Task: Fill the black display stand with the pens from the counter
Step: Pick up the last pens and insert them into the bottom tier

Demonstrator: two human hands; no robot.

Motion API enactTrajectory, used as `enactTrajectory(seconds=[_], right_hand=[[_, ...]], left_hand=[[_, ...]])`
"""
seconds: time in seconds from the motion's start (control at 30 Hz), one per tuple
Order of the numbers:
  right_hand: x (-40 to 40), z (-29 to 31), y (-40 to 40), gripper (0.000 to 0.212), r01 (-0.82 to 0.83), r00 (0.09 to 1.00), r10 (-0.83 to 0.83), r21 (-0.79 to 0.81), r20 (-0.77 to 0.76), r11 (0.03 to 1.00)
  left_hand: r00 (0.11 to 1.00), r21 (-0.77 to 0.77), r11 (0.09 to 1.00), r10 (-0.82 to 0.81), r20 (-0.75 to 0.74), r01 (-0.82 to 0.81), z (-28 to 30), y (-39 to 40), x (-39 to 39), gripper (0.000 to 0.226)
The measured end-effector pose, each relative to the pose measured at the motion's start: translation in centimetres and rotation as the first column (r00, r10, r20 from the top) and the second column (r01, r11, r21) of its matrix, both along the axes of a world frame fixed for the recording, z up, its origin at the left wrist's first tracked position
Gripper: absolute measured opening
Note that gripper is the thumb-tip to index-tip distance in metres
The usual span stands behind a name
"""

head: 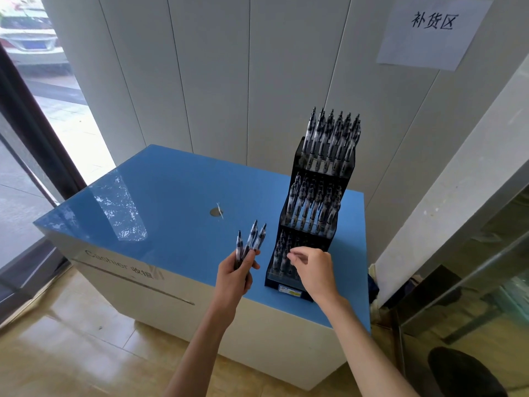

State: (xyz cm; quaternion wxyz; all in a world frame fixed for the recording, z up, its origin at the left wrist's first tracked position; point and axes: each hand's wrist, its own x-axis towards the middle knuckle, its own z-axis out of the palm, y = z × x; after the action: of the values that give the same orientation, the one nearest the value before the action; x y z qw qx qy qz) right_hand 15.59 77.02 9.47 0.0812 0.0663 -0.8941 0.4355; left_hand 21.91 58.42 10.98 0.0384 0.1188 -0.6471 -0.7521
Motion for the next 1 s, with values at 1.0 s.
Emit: enactTrajectory(seconds=[1.0], right_hand=[[0.9, 1.5, 2.2, 0.01, 0.095, 0.966, -0.102, -0.042, -0.236, 0.995]], left_hand=[[0.999, -0.097, 0.995, 0.031, 0.028, -0.028, -1.9, 0.8, -0.2, 0.026]])
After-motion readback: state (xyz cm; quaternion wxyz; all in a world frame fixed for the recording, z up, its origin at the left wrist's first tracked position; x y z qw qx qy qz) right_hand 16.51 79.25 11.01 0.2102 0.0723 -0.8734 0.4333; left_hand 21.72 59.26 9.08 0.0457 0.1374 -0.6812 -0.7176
